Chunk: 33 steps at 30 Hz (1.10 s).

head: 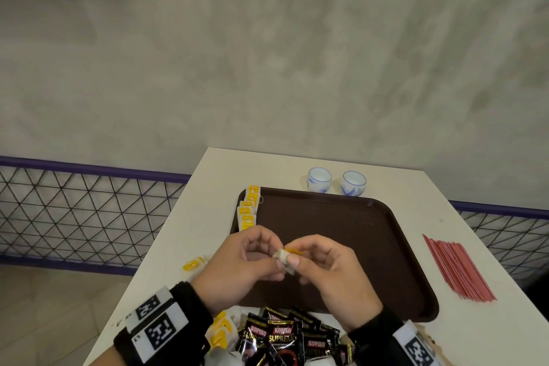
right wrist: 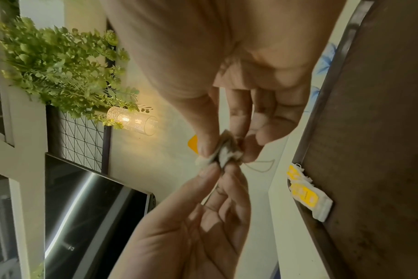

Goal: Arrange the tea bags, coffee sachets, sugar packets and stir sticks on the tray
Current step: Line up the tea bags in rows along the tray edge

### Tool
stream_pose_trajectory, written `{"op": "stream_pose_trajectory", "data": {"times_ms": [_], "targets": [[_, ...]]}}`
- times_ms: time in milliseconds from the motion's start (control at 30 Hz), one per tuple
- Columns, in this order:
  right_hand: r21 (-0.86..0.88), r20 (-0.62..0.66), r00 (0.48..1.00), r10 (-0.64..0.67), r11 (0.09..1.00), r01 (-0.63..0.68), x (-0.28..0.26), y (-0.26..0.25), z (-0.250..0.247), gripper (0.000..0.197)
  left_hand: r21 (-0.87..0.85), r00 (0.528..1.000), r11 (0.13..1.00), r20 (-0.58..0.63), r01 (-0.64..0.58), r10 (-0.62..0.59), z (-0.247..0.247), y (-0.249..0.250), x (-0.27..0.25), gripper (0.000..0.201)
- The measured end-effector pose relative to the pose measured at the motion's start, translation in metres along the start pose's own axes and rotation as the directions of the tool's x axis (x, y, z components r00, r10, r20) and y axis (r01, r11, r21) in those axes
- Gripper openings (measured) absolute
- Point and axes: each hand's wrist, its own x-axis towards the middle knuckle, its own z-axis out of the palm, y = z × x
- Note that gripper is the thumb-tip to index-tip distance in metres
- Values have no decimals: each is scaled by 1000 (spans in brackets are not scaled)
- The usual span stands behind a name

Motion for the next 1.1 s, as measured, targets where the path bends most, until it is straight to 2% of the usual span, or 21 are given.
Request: {"op": "stream_pose_trajectory", "data": {"times_ms": [200,300,467,533,633,767,867,967,1100], "targets": [[-18,-116,987,-109,994,107,3,2,1,14,24,1000,999,-10,29,-29,-2,-3,-6,24],[47,-128,990,-62,997,68,5,4,0,21,9,998,998,-9,65,-65,-1,-5,-8,25],[112,17,999,40,993,-41,7,0,0,20,93,992,988,-16,126,-125,-8,-11,-8,24],[81,-2,999,49,996,-49,16,3,2,19,188,989,971,-26,147,-145,-16,-15,-10,24],[-57,-85,995,59,996,-64,41,17,9,27,298,986,942,-105,157,-131,-39,-25,-16,26],[-168,-60,982,181,968,-189,84,40,26,32,498,949,834,-302,237,-90,-97,-41,-24,19],[-193,-45,968,248,948,-252,111,59,41,33,623,905,702,-420,344,-71,-134,-51,-22,16],[-273,-57,966,252,927,-258,131,78,57,38,701,885,577,-457,420,-89,-152,-57,-11,18],[-399,-133,963,234,877,-268,146,94,68,36,750,882,475,-446,460,-150,-150,-65,13,42]]}}
